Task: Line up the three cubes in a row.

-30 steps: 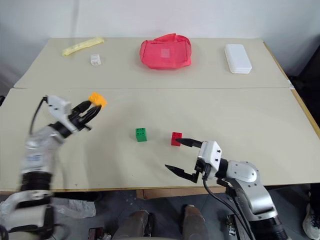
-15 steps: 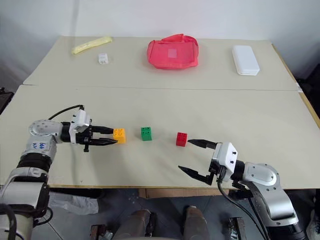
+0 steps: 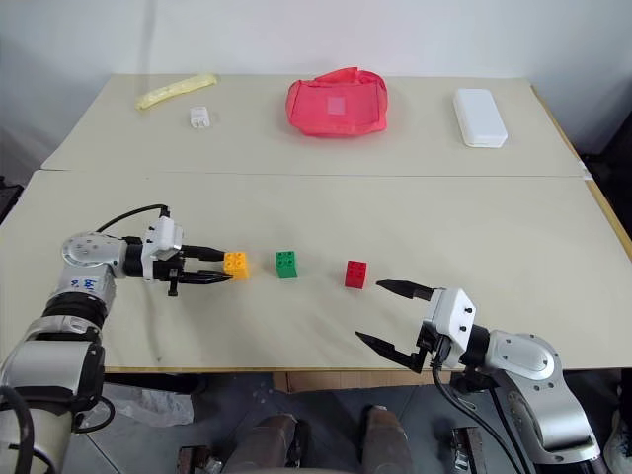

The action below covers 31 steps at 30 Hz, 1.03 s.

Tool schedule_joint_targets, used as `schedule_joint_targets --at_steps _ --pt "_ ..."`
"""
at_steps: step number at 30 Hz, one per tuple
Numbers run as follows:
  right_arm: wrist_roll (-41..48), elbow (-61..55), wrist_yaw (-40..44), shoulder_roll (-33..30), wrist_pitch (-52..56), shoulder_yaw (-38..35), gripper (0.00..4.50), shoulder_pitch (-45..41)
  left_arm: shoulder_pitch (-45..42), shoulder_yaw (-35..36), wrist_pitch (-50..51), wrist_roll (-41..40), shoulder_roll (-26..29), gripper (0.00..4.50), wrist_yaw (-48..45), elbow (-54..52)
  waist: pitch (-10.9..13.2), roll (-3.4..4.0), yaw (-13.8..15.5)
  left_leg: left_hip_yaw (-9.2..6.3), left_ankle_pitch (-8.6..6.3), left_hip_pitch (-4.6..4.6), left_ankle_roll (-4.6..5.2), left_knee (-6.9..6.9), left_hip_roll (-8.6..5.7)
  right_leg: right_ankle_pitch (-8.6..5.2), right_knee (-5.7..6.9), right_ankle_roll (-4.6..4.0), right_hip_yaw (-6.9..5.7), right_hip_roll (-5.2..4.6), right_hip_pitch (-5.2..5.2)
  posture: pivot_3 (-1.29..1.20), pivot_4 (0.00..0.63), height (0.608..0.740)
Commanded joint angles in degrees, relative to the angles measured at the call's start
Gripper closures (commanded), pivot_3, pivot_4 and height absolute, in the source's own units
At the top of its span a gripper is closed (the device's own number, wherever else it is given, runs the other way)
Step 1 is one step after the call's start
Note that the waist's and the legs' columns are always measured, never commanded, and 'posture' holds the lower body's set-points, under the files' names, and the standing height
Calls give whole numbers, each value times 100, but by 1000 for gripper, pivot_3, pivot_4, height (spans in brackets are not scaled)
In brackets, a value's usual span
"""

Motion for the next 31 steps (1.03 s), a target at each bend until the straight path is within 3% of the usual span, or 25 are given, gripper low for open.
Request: schedule_joint_targets --at_steps 1,7,11,14,16,22,24,26,31 --pt "68 -75 41 -33 -56 -62 0 -63 53 -2 -88 142 130 3049 -277 80 0 0 14 0 0 0 0 0 0 0 0 0 0 -1 0 0 150 740" --pt "62 47 132 -27 -67 -8 0 -195 25 -87 291 138 157 3049 -512 6 0 0 22 0 0 1 1 0 -2 0 1 0 1 -2 1 0 150 740" --pt "137 234 282 -45 -57 -32 0 -430 77 103 542 -66 294 1767 -465 -263 1 -3 6 2 0 -1 1 0 -2 0 2 0 2 0 0 0 150 740" --pt "214 423 516 -158 -72 -139 0 -657 556 527 166 -452 536 847 -333 -783 2 -3 -32 2 0 -1 1 -2 0 0 3 0 7 -3 -6 0 150 740" --pt "311 599 721 -320 -54 -284 0 -821 1017 799 529 -734 798 287 -319 -1265 2 -3 -85 2 -1 -2 -1 -3 6 0 0 0 11 -16 -7 0 150 740" --pt "617 1006 1356 -940 274 -543 0 -1243 2213 1561 1568 -1436 1232 287 193 -2878 4 2 -109 -12 -3 -3 -3 -2 14 0 -14 -1 25 -25 5 0 150 740" --pt "251 1540 1765 -1273 -80 -456 0 -1622 2844 1898 1766 -1527 1404 287 485 -3701 5 1 -112 -16 -4 -3 -3 -2 15 0 -18 -2 41 -31 8 0 150 740" --pt "293 1915 1778 -1196 -95 -453 0 -1998 3278 2019 2021 -1490 1536 287 687 -4207 5 0 -121 -15 -6 -2 -5 -3 17 -1 -24 -3 45 -32 9 0 150 740" --pt "203 2176 2005 -1098 -222 -299 0 -2223 3430 2285 2110 -1514 1487 287 1120 -4274 6 3 -65 -33 -8 -3 -22 -7 29 -10 -28 -20 28 -26 8 0 150 740"
